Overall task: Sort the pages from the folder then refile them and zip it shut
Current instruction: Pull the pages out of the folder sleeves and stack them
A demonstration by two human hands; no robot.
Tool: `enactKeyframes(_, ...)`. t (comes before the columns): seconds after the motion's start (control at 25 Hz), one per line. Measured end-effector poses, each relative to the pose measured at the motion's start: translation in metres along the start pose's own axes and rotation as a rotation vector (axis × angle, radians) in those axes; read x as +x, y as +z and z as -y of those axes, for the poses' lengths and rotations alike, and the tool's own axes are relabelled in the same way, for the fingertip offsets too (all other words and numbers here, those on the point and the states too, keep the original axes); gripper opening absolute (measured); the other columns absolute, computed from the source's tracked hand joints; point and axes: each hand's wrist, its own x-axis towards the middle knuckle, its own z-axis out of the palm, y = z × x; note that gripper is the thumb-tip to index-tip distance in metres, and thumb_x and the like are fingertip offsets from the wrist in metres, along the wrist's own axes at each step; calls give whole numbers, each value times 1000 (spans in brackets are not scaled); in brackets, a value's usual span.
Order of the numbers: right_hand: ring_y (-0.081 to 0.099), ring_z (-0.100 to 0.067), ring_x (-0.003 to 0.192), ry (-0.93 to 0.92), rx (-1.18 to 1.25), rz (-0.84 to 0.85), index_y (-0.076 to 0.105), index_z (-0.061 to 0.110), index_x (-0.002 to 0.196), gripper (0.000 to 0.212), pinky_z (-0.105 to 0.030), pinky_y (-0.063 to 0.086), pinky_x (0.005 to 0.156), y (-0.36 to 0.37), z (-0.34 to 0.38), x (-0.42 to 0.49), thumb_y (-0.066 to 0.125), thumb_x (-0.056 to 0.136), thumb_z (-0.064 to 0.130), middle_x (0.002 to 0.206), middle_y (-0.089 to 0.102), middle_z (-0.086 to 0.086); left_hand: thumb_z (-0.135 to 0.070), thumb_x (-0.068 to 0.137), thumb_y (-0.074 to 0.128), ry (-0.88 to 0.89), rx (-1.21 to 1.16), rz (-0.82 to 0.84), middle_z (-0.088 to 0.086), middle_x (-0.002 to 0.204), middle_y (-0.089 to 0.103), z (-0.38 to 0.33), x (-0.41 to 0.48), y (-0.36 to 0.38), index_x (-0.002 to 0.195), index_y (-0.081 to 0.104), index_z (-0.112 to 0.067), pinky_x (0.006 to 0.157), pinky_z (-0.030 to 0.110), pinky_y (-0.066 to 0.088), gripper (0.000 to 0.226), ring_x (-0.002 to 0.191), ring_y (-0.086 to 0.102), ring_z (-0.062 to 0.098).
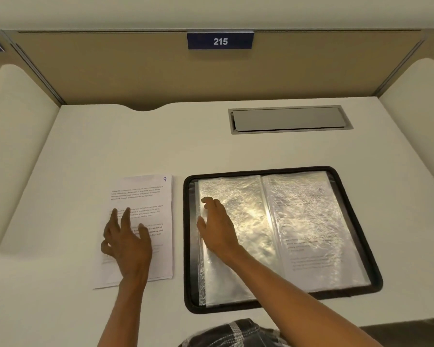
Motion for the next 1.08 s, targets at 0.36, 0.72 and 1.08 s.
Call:
enactKeyframes(0.36,50,-20,132,33,-124,-270,55,16,139,42,-44,44,109,-76,-118,-34,61,97,15,141,56,-2,-23,102,58,414,-107,280,0,171,25,-132,-106,80,156,43,-24,124,50,13,56,157,19,20)
enactKeyframes(0.72,8,-23,159,236,-328,-98,29,23,161,59,-44,5,129,-149,-228,-73,49,106,33,171,13,-4,-46,107,33,777,91,517,-2,175,4,-204,-180,152,162,27,-35,126,61,4,57,161,-3,19)
enactKeyframes(1.08,59,-31,115,546,-242,-347,53,8,134,43,-42,52,95,-203,-249,-81,70,95,16,124,60,-14,-46,109,37,753,217,540,-1,175,7,-206,-198,170,161,31,-37,124,65,3,54,161,-1,23)
